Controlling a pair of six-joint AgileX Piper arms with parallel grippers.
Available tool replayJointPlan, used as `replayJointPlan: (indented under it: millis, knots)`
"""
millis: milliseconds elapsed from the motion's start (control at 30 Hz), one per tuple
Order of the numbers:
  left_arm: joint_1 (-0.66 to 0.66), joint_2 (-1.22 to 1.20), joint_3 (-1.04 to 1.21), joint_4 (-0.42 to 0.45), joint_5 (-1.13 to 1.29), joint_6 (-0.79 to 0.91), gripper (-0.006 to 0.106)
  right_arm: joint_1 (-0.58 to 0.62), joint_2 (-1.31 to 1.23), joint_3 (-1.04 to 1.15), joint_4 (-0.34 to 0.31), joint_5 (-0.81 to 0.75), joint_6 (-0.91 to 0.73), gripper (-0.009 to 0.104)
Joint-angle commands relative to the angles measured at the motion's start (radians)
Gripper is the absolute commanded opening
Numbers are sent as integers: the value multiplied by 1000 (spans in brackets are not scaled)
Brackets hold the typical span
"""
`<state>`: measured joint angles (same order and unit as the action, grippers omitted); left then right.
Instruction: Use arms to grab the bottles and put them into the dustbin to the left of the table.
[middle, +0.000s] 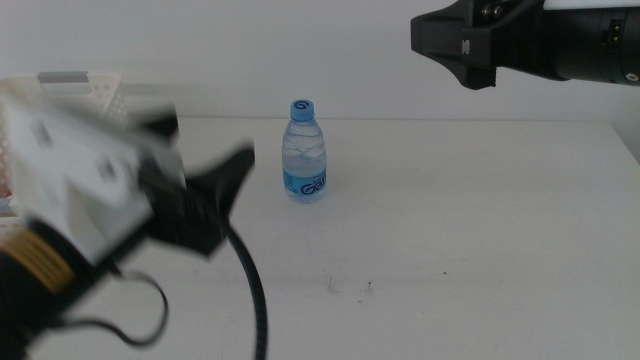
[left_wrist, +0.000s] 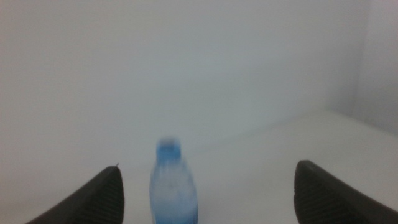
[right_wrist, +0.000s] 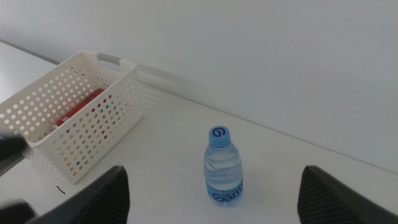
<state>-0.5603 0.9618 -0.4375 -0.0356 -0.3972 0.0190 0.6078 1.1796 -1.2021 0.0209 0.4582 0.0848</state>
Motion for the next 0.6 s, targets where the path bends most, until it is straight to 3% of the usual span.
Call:
replayJointPlan:
  millis: [0, 233, 367, 433, 567]
  knots:
    - [2, 64, 91, -62, -212, -36, 94, 0, -4, -6, -12, -8, -3, 82]
    - [2, 264, 156, -105, -310, -19, 94, 0, -4, -6, -12, -8, -3, 82]
    - [24, 453, 152, -98, -496, 6, 94, 0, -4, -6, -12, -8, -3, 82]
    - [61, 572, 132, -58, -592, -19, 94, 0, -5, -6, -12, -8, -2, 82]
    - [136, 795, 39, 103, -812, -85, 94, 0, -5, -6, -12, -8, -2, 82]
